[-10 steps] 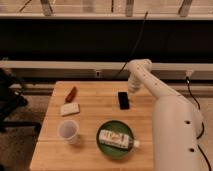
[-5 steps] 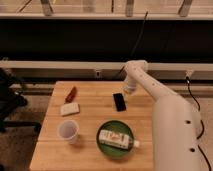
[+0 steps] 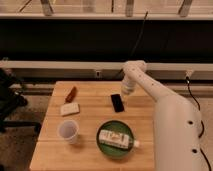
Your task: Push the eraser across the table
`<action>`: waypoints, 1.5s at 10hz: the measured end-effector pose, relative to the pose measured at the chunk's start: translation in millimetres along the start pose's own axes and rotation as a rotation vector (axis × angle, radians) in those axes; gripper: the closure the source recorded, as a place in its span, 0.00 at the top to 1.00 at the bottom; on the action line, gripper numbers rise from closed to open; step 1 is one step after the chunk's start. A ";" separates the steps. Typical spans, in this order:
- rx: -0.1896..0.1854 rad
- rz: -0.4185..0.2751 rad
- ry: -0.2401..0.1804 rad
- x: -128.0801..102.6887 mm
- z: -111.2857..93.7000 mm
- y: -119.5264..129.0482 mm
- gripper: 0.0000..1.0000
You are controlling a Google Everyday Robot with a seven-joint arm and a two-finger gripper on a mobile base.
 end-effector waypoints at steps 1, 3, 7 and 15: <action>-0.001 -0.009 -0.005 -2.9 0.1 0.6 0.05; -0.006 -0.029 -0.015 -9.9 1.6 1.6 0.05; -0.025 -0.067 -0.033 -23.9 5.5 6.6 0.05; -0.040 -0.159 -0.009 -98.7 20.7 13.2 0.05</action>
